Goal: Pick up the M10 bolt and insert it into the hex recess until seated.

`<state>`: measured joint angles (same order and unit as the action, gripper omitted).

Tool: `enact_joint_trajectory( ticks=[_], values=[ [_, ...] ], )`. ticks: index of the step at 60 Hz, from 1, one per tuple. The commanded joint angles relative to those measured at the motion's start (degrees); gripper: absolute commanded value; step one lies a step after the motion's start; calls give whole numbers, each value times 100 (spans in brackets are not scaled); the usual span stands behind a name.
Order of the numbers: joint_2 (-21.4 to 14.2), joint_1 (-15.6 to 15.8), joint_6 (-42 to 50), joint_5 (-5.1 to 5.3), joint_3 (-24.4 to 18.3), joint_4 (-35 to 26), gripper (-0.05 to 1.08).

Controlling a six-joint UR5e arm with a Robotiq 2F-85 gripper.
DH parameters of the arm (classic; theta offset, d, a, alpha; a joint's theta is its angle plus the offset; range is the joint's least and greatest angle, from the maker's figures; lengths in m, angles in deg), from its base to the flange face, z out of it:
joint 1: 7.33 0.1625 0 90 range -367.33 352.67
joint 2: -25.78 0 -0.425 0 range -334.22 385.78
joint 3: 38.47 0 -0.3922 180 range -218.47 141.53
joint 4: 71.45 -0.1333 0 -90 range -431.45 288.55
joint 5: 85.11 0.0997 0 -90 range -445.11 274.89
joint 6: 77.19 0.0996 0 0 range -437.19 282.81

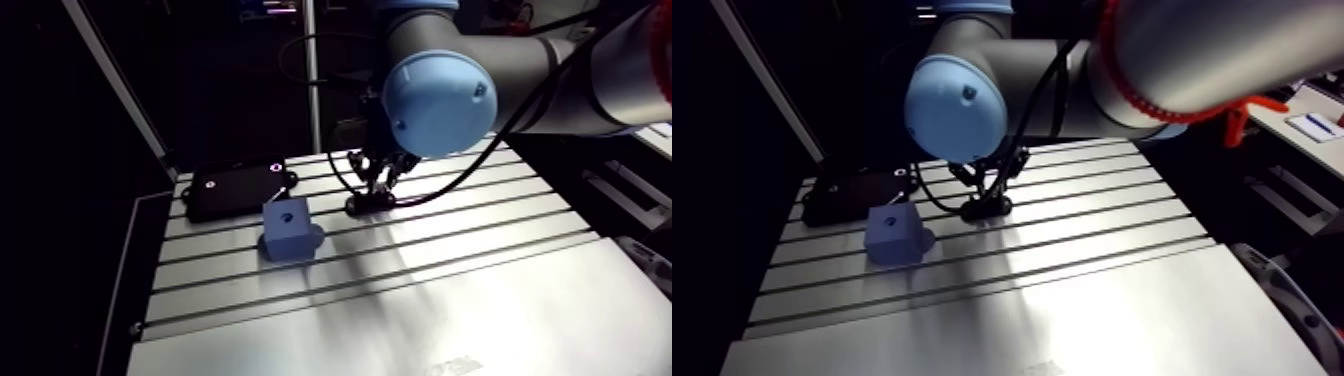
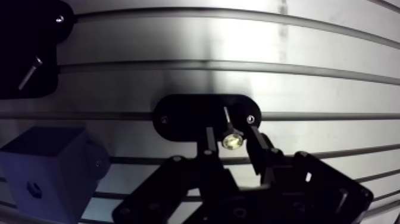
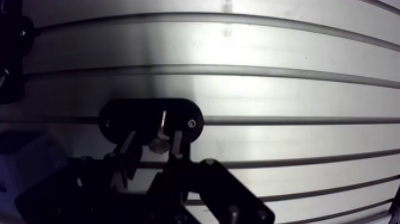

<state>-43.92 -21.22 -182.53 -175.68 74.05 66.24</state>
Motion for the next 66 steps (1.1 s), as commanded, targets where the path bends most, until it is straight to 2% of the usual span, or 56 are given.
enact_joint_trajectory(
  ticks=[1, 66],
  values=[
    [5, 0, -7, 0, 3, 0, 59],
    [5, -8, -43, 8, 11, 0, 64]
  ],
)
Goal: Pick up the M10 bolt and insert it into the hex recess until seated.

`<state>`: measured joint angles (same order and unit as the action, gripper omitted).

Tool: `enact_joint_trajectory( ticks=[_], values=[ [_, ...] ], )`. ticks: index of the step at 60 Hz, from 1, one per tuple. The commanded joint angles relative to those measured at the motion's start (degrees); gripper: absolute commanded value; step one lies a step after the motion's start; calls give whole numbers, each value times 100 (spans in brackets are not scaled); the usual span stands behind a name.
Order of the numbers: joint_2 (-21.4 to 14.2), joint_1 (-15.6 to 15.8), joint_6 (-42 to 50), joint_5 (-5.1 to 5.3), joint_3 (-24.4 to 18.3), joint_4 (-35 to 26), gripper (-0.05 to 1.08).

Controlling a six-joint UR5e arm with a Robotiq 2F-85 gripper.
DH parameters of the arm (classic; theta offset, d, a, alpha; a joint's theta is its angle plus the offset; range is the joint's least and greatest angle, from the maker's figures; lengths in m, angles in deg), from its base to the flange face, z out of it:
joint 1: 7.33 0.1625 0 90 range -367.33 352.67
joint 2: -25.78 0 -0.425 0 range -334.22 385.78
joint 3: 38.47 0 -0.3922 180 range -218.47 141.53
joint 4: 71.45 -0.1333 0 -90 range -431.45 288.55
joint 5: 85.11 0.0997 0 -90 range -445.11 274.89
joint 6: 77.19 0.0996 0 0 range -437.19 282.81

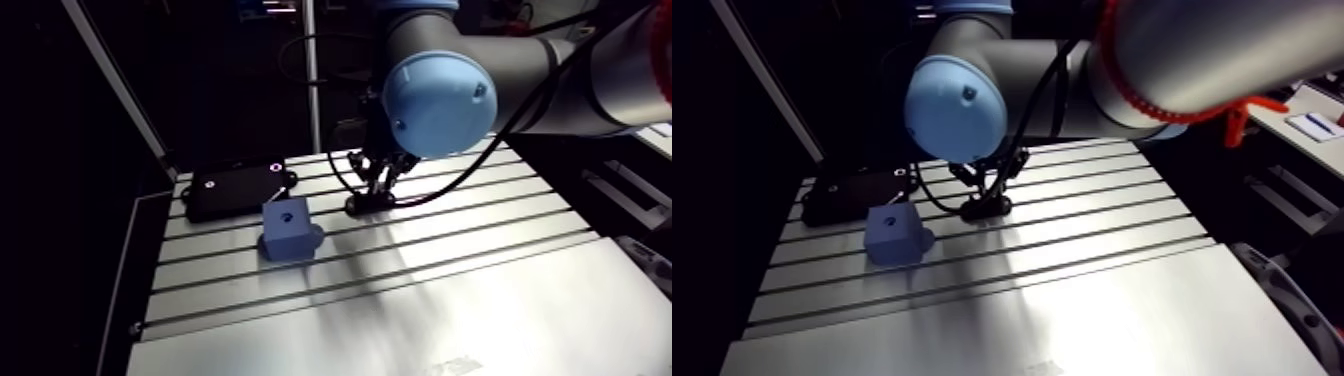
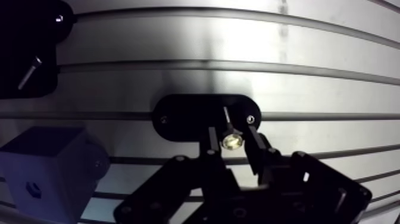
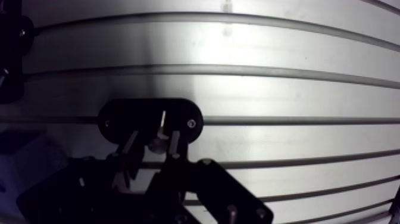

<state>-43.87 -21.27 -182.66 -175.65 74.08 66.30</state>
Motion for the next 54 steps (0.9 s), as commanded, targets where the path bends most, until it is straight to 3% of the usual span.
enact_joint_trajectory(
  ticks=[1, 54],
  values=[
    [0, -3, -31, 6, 9, -6, 64],
    [0, 5, -31, 6, 16, 3, 67]
  ],
)
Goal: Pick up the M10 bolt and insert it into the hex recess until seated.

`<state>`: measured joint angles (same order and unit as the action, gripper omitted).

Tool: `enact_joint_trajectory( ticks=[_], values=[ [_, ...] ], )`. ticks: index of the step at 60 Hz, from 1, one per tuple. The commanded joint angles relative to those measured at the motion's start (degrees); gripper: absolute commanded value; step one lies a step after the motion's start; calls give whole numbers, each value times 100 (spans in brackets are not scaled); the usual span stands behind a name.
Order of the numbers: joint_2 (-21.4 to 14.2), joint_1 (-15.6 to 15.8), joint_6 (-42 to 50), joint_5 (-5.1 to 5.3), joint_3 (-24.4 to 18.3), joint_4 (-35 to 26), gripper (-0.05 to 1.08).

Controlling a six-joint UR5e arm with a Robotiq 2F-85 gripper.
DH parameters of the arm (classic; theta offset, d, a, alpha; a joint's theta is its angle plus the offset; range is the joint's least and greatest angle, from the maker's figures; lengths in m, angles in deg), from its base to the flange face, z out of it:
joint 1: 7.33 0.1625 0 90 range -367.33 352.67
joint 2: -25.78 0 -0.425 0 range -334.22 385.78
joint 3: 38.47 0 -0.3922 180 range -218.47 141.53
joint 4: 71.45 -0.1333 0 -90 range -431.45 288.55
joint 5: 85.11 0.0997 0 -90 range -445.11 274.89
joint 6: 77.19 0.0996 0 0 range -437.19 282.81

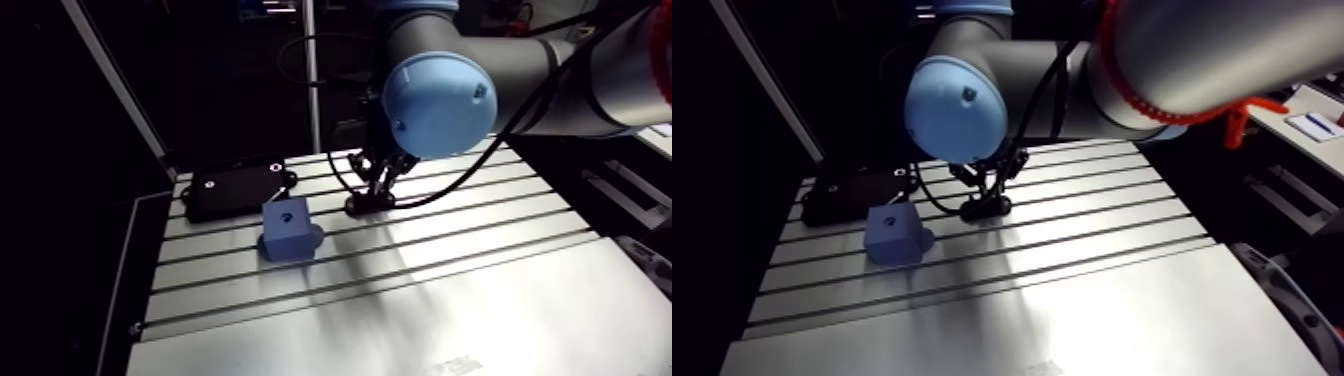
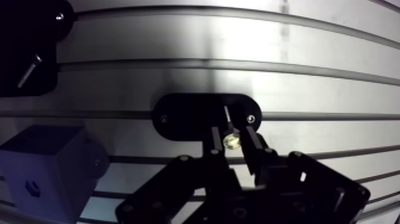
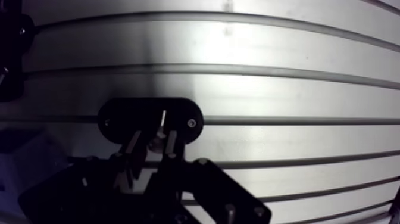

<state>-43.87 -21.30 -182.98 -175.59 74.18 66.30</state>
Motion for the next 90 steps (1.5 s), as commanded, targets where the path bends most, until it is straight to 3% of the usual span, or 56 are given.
enact_joint_trajectory(
  ticks=[1, 66, 75, 82, 90],
  values=[
    [0, 8, 1, 0, 7, 2, 67],
    [-8, 15, -24, 35, 0, 2, 73],
    [-42, 9, -69, 69, -26, -23, 74],
    [-60, 9, -69, 190, -79, -49, 74],
    [-137, 8, -69, 194, -114, -59, 75]
  ],
)
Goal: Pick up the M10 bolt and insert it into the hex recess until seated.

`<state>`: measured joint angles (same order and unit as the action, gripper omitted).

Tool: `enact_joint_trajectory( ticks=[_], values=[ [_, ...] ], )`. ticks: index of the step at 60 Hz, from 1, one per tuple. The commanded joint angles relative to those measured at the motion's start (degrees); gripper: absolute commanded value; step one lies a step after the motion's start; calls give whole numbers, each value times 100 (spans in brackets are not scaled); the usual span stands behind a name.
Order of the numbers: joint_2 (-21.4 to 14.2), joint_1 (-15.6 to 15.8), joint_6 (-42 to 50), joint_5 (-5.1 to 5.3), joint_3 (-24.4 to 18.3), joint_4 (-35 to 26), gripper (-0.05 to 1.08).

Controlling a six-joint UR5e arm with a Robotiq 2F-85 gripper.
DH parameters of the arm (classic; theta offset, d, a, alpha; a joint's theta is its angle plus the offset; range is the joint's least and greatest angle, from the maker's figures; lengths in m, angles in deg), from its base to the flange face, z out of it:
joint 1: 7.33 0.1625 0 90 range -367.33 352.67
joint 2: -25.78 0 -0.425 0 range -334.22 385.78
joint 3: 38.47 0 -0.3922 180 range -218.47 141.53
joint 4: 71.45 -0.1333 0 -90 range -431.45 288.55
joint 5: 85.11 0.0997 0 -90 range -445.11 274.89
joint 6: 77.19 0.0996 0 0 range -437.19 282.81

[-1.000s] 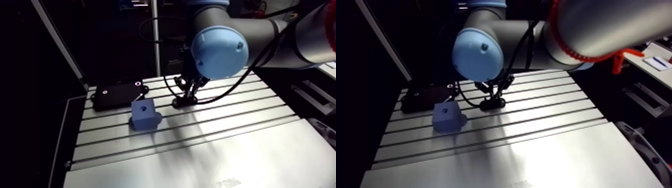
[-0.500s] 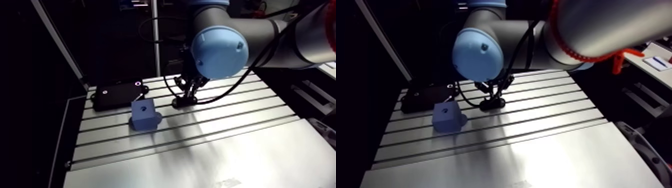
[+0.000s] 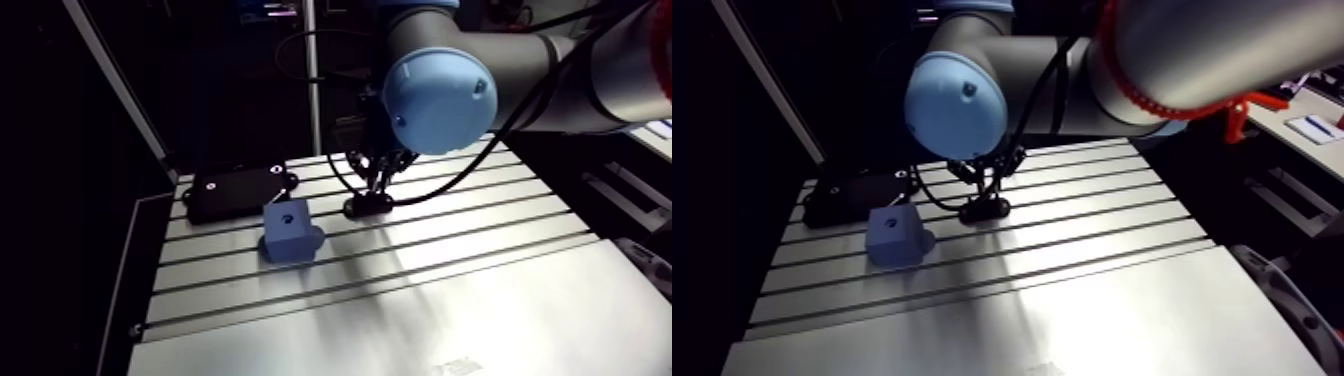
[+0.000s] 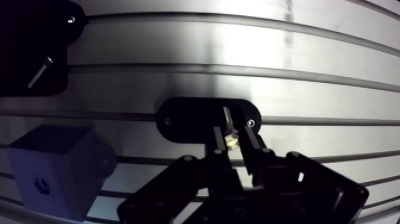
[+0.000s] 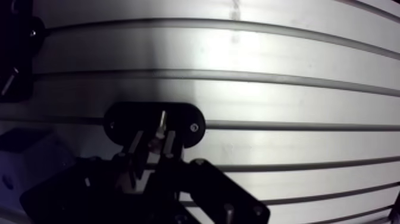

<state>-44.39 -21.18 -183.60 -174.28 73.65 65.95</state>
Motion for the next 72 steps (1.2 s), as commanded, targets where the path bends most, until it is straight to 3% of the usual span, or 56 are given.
enact_joint_trajectory(
  ticks=[1, 28, 41, 49, 54, 60, 62, 63, 64, 65, 66, 72],
  values=[
    [-119, -4, -7, 62, -63, -32, 75],
    [-645, -13, -369, 33, -432, -859, 77],
    [-831, 21, -507, 27, -977, -1949, 80],
    [-889, 123, -817, -32, -1455, -2910, 81],
    [-882, 216, -899, -58, -1590, -3151, 83],
    [-816, 444, -954, -231, -1800, -3499, 84],
    [-739, 686, -979, -510, -1910, -3745, 84],
    [-739, 686, -979, -510, -1910, -3745, 84],
    [-702, 794, -1005, -637, -1954, -3840, 84],
    [-702, 794, -1005, -637, -1954, -3840, 84],
    [-674, 908, -1031, -715, -1990, -3944, 84],
    [-646, 1087, -1135, -731, -2065, -4005, 84]
  ],
)
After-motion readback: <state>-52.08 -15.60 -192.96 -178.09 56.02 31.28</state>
